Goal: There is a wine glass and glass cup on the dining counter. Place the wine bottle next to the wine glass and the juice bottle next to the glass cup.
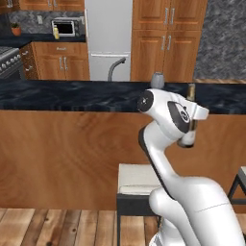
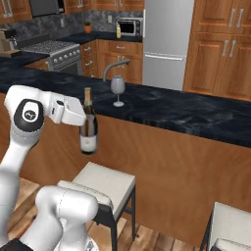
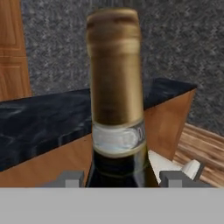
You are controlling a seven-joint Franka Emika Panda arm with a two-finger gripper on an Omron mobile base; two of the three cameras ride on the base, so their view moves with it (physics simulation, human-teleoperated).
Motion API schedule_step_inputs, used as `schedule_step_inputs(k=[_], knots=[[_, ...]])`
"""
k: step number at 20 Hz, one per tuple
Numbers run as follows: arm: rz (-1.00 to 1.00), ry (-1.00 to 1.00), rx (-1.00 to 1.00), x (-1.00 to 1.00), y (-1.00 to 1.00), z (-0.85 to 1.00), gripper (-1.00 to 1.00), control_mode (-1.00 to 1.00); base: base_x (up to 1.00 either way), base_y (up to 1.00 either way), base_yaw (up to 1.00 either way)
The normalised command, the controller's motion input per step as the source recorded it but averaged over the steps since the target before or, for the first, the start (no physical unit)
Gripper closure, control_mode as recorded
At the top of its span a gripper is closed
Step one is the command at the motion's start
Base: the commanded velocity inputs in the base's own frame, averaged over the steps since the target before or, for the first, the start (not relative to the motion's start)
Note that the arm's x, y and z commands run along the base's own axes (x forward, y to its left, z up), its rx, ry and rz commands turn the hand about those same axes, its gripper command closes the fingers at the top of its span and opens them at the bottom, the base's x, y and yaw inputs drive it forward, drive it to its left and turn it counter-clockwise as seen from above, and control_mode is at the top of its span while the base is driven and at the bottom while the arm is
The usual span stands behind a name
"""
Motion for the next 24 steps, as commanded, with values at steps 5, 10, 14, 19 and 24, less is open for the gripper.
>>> schedule_step_inputs(k=[5, 10, 14, 19, 24], knots=[[0.00, -0.09, -0.04, 0.48, 0.45, 0.15, 1.00, -1.00, 0.00, 0.00, 0.00], [0.02, -0.14, -0.05, 0.49, 0.41, 0.09, 1.00, -1.00, 0.00, 0.00, 0.00], [0.00, -0.14, -0.06, 0.50, 0.37, 0.08, 1.00, -1.00, 0.00, 0.00, 0.00], [0.00, 0.01, -0.01, 0.33, 0.35, 0.30, 1.00, -1.00, 0.00, 0.00, 0.00], [-0.01, 0.05, 0.00, 0.35, 0.27, 0.29, 1.00, -1.00, 0.00, 0.00, 0.00]])
